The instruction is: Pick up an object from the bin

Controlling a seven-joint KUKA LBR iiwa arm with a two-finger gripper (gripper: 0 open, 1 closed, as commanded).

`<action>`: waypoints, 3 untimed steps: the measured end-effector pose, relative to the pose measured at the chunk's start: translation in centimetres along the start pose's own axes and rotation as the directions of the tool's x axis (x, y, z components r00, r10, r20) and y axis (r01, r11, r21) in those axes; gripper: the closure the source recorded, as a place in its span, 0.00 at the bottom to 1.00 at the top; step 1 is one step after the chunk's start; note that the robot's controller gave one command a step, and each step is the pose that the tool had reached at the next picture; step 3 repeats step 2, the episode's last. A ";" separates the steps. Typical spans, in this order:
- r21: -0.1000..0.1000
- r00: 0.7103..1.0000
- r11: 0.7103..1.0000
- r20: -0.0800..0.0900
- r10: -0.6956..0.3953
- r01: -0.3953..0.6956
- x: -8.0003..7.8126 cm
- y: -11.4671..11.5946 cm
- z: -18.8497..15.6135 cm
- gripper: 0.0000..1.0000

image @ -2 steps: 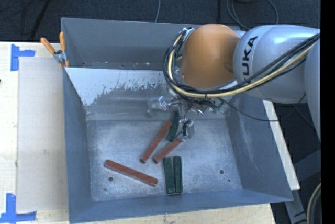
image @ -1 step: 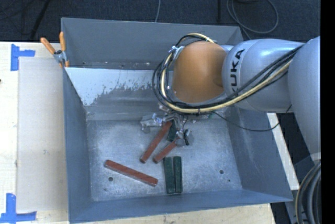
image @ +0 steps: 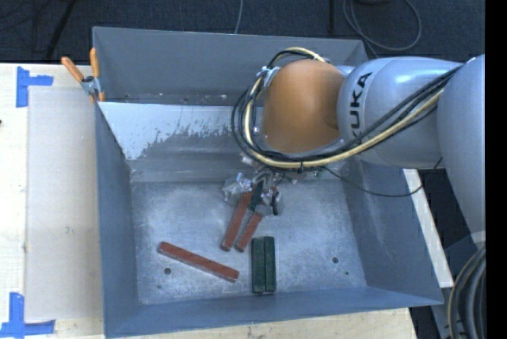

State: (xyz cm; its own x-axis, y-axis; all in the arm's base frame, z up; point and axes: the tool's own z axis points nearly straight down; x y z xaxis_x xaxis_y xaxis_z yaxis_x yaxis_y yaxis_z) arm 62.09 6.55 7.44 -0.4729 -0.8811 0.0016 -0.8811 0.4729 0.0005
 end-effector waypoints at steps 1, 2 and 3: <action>0.007 0.964 0.964 0.005 -0.266 0.266 1.0 0.6 -11.5 1.00; 0.004 0.972 0.972 0.005 -0.235 0.235 0.9 1.3 -15.0 1.00; 0.004 0.972 0.972 0.005 -0.235 0.235 0.9 1.3 -15.0 1.00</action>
Offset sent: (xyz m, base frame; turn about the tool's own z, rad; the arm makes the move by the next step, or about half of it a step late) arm -0.0110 -0.0067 0.1118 -0.2717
